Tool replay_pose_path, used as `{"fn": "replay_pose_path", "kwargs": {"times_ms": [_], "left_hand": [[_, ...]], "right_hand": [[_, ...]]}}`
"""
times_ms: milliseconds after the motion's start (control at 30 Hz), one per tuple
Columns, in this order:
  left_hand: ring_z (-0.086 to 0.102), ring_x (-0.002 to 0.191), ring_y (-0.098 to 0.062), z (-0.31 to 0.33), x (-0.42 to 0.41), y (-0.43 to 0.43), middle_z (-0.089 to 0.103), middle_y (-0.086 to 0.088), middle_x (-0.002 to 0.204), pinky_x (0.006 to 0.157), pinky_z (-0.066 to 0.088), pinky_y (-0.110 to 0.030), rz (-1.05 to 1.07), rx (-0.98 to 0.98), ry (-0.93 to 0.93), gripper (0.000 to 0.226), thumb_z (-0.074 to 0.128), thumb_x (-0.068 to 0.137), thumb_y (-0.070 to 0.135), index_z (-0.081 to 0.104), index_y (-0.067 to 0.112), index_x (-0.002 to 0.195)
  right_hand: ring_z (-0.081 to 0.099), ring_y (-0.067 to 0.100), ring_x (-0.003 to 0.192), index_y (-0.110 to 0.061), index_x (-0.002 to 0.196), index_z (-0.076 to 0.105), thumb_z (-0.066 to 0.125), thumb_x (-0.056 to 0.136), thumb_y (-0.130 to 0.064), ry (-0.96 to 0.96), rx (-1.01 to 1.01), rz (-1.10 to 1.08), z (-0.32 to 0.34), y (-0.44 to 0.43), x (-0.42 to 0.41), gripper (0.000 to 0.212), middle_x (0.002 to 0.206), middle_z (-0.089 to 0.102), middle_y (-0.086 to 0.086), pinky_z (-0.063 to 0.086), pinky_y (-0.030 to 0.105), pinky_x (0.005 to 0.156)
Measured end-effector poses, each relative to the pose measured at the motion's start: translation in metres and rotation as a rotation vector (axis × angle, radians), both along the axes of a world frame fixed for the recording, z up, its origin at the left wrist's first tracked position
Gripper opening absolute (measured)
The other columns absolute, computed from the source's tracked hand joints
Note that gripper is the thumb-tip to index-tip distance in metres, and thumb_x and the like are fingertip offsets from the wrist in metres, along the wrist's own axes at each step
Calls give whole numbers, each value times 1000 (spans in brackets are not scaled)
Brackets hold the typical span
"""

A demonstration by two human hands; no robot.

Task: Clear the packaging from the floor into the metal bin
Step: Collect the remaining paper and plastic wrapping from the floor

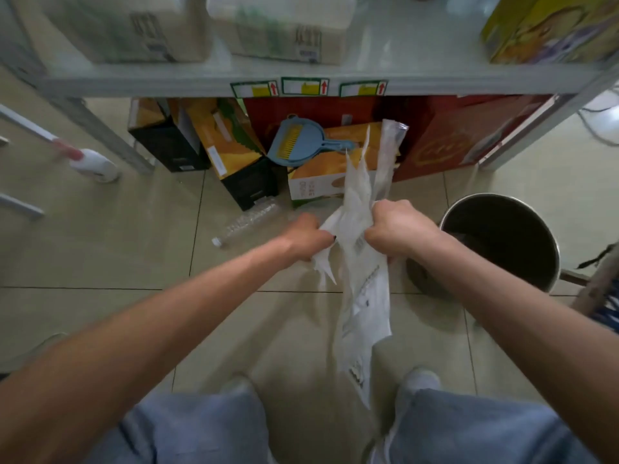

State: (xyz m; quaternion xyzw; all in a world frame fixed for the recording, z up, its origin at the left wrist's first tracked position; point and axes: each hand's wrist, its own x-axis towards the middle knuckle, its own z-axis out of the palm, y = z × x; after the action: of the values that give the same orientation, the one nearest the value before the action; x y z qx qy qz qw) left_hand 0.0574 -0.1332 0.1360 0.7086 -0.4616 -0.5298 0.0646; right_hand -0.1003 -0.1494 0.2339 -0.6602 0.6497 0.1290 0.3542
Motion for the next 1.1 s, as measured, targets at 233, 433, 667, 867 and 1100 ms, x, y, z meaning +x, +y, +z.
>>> {"fn": "replay_pose_path", "kwargs": {"times_ms": [233,433,667,867,1100], "left_hand": [[69,96,-10,50,-60,36,72,10,97,84,60,-36,-64,-294,336,25,64,82,22,65,29,106],[67,98,0,55,-44,23,74,10,105,84,50,-20,-261,-136,470,37,80,78,23,72,21,114],[70,100,-18,1,-19,-11,74,-6,110,86,55,-33,-95,-17,477,32,62,99,31,72,7,117],[54,124,-30,-108,21,-42,54,-14,139,106,44,-40,-214,-89,-137,32,50,103,31,65,23,129],[1,154,-44,-188,37,-75,-10,-11,169,123,8,-59,-545,132,-329,53,18,97,72,23,62,149]], "right_hand": [[62,26,68,-3,92,62,44,93,-17,-131,-89,-13,13,12,-18,23,94,67,18,50,28,47],[58,26,74,-8,84,61,45,92,-37,-64,-106,17,7,15,-29,34,82,58,8,41,32,53],[68,27,72,-8,99,63,61,91,-13,51,-163,-70,1,-1,-45,10,88,65,12,63,44,68],[65,26,70,-7,107,62,59,95,-11,163,-191,-54,-8,-9,-53,13,92,63,13,56,35,57],[52,20,52,-12,75,48,53,95,-7,212,-168,-4,-11,-15,-58,21,72,53,11,30,27,40]]}}
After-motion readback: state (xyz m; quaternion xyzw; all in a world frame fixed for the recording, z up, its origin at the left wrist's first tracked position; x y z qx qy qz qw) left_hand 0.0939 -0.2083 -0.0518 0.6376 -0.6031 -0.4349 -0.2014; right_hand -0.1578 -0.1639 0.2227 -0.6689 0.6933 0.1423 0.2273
